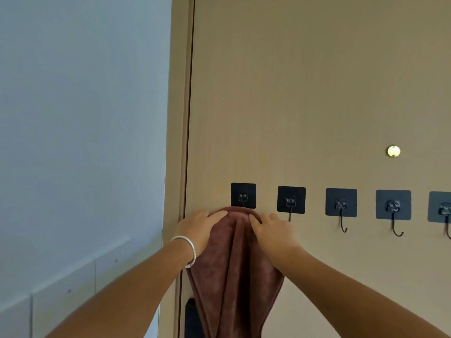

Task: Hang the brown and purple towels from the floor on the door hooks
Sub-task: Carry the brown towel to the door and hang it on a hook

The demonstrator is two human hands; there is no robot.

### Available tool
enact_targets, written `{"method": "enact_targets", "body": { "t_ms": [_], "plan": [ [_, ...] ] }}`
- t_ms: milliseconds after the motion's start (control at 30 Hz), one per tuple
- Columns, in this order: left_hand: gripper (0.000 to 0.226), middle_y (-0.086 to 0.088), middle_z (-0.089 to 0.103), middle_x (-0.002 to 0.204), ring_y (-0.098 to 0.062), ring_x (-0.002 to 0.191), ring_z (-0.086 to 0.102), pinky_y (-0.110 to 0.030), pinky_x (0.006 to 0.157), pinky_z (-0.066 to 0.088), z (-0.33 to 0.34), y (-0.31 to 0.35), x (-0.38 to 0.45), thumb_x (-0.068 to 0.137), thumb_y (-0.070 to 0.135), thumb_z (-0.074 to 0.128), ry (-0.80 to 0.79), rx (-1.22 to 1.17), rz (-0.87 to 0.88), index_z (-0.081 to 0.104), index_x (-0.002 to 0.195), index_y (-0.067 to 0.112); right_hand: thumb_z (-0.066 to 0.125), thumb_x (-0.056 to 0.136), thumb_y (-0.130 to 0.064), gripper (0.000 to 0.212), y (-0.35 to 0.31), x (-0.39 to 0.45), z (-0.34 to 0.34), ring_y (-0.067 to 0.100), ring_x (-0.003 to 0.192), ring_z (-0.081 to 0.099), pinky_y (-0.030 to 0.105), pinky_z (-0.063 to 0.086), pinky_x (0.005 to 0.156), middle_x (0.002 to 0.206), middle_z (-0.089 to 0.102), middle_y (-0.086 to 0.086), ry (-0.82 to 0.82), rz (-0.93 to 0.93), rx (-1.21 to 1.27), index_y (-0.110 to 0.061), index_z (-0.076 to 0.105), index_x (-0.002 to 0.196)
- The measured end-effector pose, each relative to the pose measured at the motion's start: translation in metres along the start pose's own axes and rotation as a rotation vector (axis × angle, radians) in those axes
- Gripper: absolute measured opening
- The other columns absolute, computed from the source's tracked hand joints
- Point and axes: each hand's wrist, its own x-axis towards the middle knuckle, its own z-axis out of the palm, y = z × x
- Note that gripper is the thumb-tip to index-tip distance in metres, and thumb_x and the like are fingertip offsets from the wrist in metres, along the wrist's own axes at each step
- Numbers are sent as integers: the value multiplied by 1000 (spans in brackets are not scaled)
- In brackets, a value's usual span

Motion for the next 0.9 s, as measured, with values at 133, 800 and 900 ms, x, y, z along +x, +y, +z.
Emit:
{"method": "enact_targets", "body": {
  "t_ms": [133,800,900],
  "plan": [
    [38,10,55,109,-10,90,52,-27,83,48,28,-2,-20,96,51,38,-72,-256,-84,50,130,37,48,98,-24,67,-12,-10,25,28,119,42,38,46,81,137,41,9,-38,8,83,-24,11,153],
    [24,4,62,98,-15,92,59,-19,71,46,48,16,-30,98,15,42,-394,-476,-141,58,113,26,47,92,-10,53,-33,-35,17,27,118,52,27,45,94,134,53,8,-333,-11,836,-19,37,143],
    [31,-2,63,106,-24,99,60,-24,77,48,26,8,-14,95,8,40,-347,-233,-129,62,114,19,45,89,-4,58,-10,-37,12,26,124,50,31,45,100,139,51,3,-286,27,657,-24,41,143]
  ]
}}
